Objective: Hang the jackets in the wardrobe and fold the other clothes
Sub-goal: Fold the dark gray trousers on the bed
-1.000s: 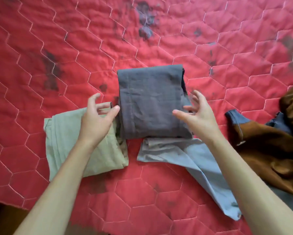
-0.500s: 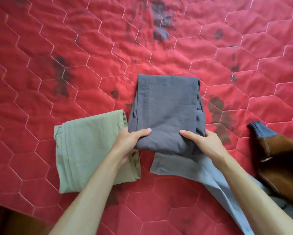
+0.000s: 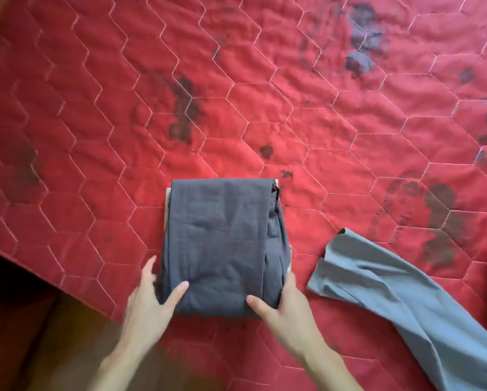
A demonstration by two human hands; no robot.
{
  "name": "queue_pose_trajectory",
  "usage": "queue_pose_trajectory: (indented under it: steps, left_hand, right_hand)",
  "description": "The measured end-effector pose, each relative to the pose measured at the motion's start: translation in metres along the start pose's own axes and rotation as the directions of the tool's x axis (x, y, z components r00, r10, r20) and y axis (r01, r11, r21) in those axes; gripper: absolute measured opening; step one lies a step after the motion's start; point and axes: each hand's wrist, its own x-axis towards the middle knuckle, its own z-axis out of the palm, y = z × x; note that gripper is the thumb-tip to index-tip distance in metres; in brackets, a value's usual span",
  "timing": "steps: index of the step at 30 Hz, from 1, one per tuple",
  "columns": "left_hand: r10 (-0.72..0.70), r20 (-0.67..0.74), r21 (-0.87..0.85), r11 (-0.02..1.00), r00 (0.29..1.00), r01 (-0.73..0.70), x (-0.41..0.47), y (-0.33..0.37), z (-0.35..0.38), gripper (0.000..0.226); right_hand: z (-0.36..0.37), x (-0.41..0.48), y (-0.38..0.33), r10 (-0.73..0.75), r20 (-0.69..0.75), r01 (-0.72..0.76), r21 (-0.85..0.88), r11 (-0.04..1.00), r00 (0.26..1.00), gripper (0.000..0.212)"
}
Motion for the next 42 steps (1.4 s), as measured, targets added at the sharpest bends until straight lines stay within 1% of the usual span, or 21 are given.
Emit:
queue_pose_trajectory:
  steps: [2, 3, 4, 5, 6, 7, 8, 10, 12, 13, 15, 17, 19, 21, 24, 27, 29, 32, 34, 39, 42]
  left_hand:
    - [0.058, -0.131, 0.092, 0.995, 0.990, -0.046, 0.012, -0.005, 0.020, 0.095]
    - [0.135, -0.205, 0.131, 0.985, 0.969, -0.110, 0.018, -0.001, 0.027, 0.090]
    - [0.254, -0.286, 0.209, 0.958, 0.924, -0.198, 0.024, 0.007, 0.033, 0.082]
    - [0.390, -0.349, 0.313, 0.906, 0.852, -0.286, 0.029, 0.017, 0.038, 0.074]
    - [0.511, -0.361, 0.403, 0.840, 0.780, -0.364, 0.037, 0.028, 0.043, 0.069]
    - [0.602, -0.331, 0.469, 0.773, 0.727, -0.427, 0.045, 0.038, 0.048, 0.064]
    - [0.669, -0.269, 0.518, 0.707, 0.693, -0.482, 0.054, 0.049, 0.053, 0.060]
    - [0.760, -0.090, 0.603, 0.556, 0.643, -0.573, 0.075, 0.060, 0.061, 0.056]
    - [0.788, 0.048, 0.659, 0.437, 0.614, -0.612, 0.096, 0.058, 0.059, 0.057]
    - [0.781, 0.073, 0.681, 0.415, 0.620, -0.603, 0.103, 0.054, 0.055, 0.057]
    - [0.752, 0.042, 0.689, 0.455, 0.658, -0.564, 0.112, 0.043, 0.045, 0.059]
    - [0.714, -0.007, 0.653, 0.534, 0.700, -0.538, 0.112, 0.032, 0.041, 0.065]
    - [0.685, -0.016, 0.622, 0.578, 0.729, -0.529, 0.109, 0.024, 0.040, 0.068]
    - [0.677, -0.008, 0.599, 0.593, 0.736, -0.539, 0.108, 0.022, 0.039, 0.068]
    - [0.683, -0.045, 0.617, 0.593, 0.729, -0.517, 0.102, 0.027, 0.041, 0.067]
    - [0.670, -0.097, 0.604, 0.628, 0.736, -0.491, 0.079, 0.017, 0.050, 0.067]
    - [0.624, -0.128, 0.570, 0.682, 0.771, -0.458, 0.061, -0.001, 0.059, 0.068]
    - [0.569, -0.157, 0.550, 0.729, 0.807, -0.407, 0.048, -0.021, 0.072, 0.068]
    - [0.561, -0.157, 0.561, 0.728, 0.813, -0.394, 0.048, -0.018, 0.075, 0.068]
    - [0.543, -0.179, 0.624, 0.707, 0.821, -0.331, 0.032, 0.000, 0.074, 0.071]
    - [0.601, -0.153, 0.603, 0.686, 0.785, -0.408, 0.011, 0.020, 0.089, 0.067]
  right_hand:
    - [0.015, -0.004, 0.002, -0.067, -0.142, 0.046, -0.145, 0.988, 0.988, 0.091]
    - [0.020, -0.006, -0.001, -0.138, -0.227, 0.079, -0.253, 0.964, 0.964, 0.089]
    - [0.021, -0.006, -0.006, -0.221, -0.307, 0.106, -0.350, 0.931, 0.926, 0.088]
    - [0.022, -0.004, -0.014, -0.291, -0.371, 0.127, -0.406, 0.905, 0.882, 0.087]
    - [0.022, 0.000, -0.025, -0.358, -0.408, 0.161, -0.443, 0.882, 0.840, 0.084]
    - [0.021, 0.007, -0.037, -0.432, -0.400, 0.209, -0.492, 0.846, 0.808, 0.079]
    - [0.021, 0.017, -0.050, -0.506, -0.348, 0.258, -0.559, 0.788, 0.790, 0.076]
    - [0.025, 0.045, -0.066, -0.595, -0.167, 0.340, -0.688, 0.642, 0.786, 0.076]
    - [0.029, 0.076, -0.069, -0.578, -0.041, 0.352, -0.758, 0.550, 0.815, 0.073]
    - [0.027, 0.090, -0.067, -0.559, -0.010, 0.337, -0.789, 0.514, 0.829, 0.069]
    - [0.018, 0.109, -0.056, -0.535, 0.043, 0.317, -0.845, 0.431, 0.843, 0.064]
    - [0.004, 0.114, -0.042, -0.542, 0.123, 0.356, -0.867, 0.349, 0.831, 0.067]
    - [-0.011, 0.109, -0.032, -0.544, 0.166, 0.376, -0.877, 0.301, 0.822, 0.070]
    - [-0.023, 0.104, -0.022, -0.525, 0.151, 0.348, -0.888, 0.301, 0.838, 0.071]
    - [-0.020, 0.092, -0.015, -0.501, 0.086, 0.300, -0.881, 0.365, 0.861, 0.071]
    - [-0.002, 0.070, -0.005, -0.481, -0.006, 0.268, -0.825, 0.498, 0.877, 0.072]
    - [0.011, 0.057, 0.011, -0.437, -0.081, 0.221, -0.772, 0.596, 0.896, 0.073]
    - [0.023, 0.051, 0.031, -0.355, -0.165, 0.132, -0.721, 0.680, 0.920, 0.074]
    - [0.025, 0.054, 0.034, -0.341, -0.180, 0.121, -0.704, 0.699, 0.923, 0.074]
    - [0.010, 0.043, 0.032, -0.363, -0.150, 0.178, -0.665, 0.726, 0.920, 0.073]
    - [-0.018, 0.023, 0.046, -0.373, -0.183, 0.178, -0.638, 0.749, 0.910, 0.071]
